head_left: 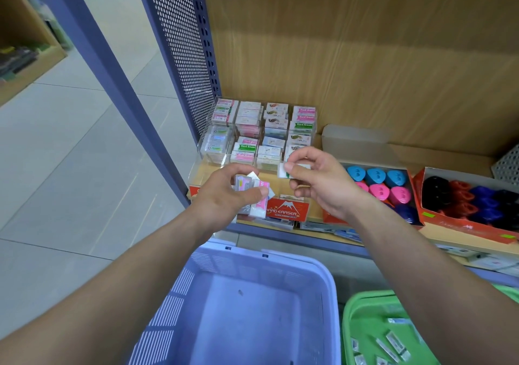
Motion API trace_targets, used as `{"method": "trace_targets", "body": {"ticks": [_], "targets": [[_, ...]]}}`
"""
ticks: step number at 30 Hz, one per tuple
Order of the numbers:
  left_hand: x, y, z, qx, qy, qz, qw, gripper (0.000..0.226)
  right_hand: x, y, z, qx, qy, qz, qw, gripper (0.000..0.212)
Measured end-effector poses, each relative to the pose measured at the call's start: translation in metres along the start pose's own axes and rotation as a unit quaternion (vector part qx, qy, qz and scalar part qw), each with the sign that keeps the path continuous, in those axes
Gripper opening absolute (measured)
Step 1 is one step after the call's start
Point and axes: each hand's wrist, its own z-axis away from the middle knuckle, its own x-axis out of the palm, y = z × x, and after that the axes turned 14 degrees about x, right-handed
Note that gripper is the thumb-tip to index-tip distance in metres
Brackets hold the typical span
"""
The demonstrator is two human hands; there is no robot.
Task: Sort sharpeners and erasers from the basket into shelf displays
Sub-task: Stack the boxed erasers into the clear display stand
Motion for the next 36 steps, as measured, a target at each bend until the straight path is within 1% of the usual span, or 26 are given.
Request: {"method": "trace_targets", "body": {"ticks": [2, 4, 8, 11, 14, 18, 21, 22, 24, 26, 31, 34, 36], "targets": [[0.000, -0.001, -0.001, -0.001, 0.006, 0.009, 1.000, 0.031, 0.000, 0.003, -0.002, -0.011, -0.011, -0.023, 1.000, 0.009], [0.000, -0.002, -0.002, -0.004, 0.010, 0.015, 1.000, 0.031, 0.001, 0.006, -0.002, -0.010, -0.016, -0.042, 0.999, 0.015], [0.001, -0.003, -0.004, -0.003, 0.016, 0.000, 1.000, 0.034, 0.000, 0.013, -0.003, -0.025, -0.037, -0.019, 0.999, 0.025], [0.003, -0.002, -0.005, -0.013, 0.020, 0.019, 1.000, 0.033, 0.001, 0.019, -0.005, -0.049, -0.015, 0.026, 0.998, 0.036], [0.004, -0.002, -0.006, -0.008, 0.027, 0.014, 1.000, 0.035, 0.003, 0.019, -0.005, -0.044, 0.002, 0.019, 0.999, 0.041], [0.006, -0.004, -0.007, -0.006, 0.033, 0.010, 0.999, 0.034, 0.001, 0.017, -0.005, -0.037, 0.022, 0.054, 0.998, 0.037], [0.007, -0.007, -0.007, -0.016, 0.022, 0.000, 1.000, 0.032, -0.003, 0.019, -0.008, -0.032, 0.021, 0.074, 0.997, 0.028], [0.007, -0.008, -0.008, -0.014, 0.020, -0.012, 1.000, 0.031, -0.006, 0.019, -0.010, -0.026, 0.019, 0.075, 0.997, 0.025], [0.006, -0.010, -0.009, -0.005, 0.016, -0.040, 0.999, 0.031, -0.016, 0.018, -0.015, -0.023, 0.028, 0.074, 0.997, 0.026], [0.003, -0.012, -0.010, -0.008, 0.019, -0.040, 0.999, 0.032, -0.029, 0.017, -0.021, -0.024, 0.062, 0.072, 0.995, 0.029], [-0.004, -0.018, -0.013, -0.024, 0.030, -0.055, 0.998, 0.034, -0.054, 0.010, -0.034, -0.016, 0.163, 0.071, 0.984, 0.024], [-0.008, -0.021, -0.014, -0.027, 0.031, -0.066, 0.997, 0.035, -0.053, 0.007, -0.044, -0.008, 0.182, 0.087, 0.979, 0.019], [-0.013, -0.022, -0.016, -0.030, 0.035, -0.078, 0.996, 0.035, -0.045, 0.004, -0.053, -0.022, 0.186, 0.113, 0.976, 0.017]]}}
